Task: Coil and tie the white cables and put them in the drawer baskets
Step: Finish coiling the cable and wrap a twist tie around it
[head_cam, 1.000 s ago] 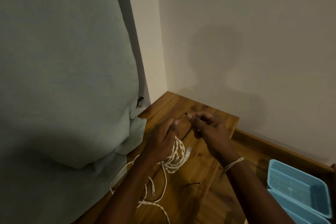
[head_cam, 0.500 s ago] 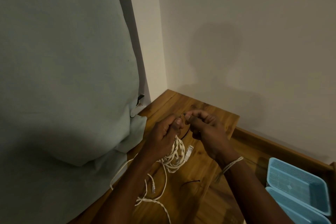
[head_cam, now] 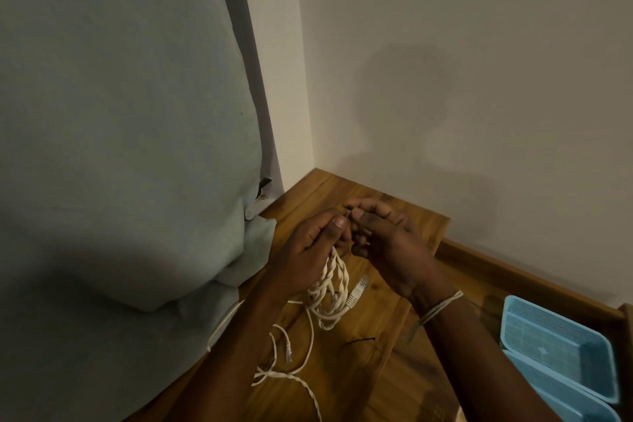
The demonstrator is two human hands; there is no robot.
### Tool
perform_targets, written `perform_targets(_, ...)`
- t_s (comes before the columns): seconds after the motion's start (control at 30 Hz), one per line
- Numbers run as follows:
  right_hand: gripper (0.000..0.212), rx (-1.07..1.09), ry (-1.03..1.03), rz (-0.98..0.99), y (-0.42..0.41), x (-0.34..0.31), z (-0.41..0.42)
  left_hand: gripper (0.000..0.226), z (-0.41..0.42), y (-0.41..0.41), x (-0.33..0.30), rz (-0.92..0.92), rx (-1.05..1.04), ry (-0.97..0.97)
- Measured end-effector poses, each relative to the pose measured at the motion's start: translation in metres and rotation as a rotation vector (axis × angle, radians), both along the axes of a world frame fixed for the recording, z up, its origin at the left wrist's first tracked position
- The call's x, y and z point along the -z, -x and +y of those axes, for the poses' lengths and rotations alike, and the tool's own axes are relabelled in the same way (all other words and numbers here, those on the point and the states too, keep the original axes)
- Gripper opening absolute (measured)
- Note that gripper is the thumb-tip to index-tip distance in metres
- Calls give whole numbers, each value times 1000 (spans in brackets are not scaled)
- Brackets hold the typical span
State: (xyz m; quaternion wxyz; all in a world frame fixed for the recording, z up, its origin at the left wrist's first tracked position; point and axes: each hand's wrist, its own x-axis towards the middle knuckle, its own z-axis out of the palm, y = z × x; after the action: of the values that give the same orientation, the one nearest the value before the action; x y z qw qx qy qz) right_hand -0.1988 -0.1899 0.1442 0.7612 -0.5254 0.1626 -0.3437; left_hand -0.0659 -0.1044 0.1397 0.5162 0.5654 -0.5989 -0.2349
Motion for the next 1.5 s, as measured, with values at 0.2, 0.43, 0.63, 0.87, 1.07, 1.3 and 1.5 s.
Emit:
perform_targets(0.2,20,-8,0,-43,5,-15,-1,34,-5,6,-20,7,0,8)
perform_targets(0.43,19,35,80,-28,14,-31,-11,26,-14,17,-45,173,25,2)
perform_targets(0.63,17,110,44,-57,25,-54,-11,17,-17,34,-68,225,41,53)
perform_targets(0.87,23,225,132,-13,43,-79,-15,15,-28,43,-90,168,-24,132)
perform_targets(1.07,24,287,209,12,49,-87,-16,19,-33,50,-100,150,-12,119)
perform_targets(1.3,22,281,267,-26,54,-86,-15,25,-34,54,-103,252,40,79)
perform_targets(1.5,15,195,347,-32,62,-85,-24,30,-30,52,-106,365,146,1)
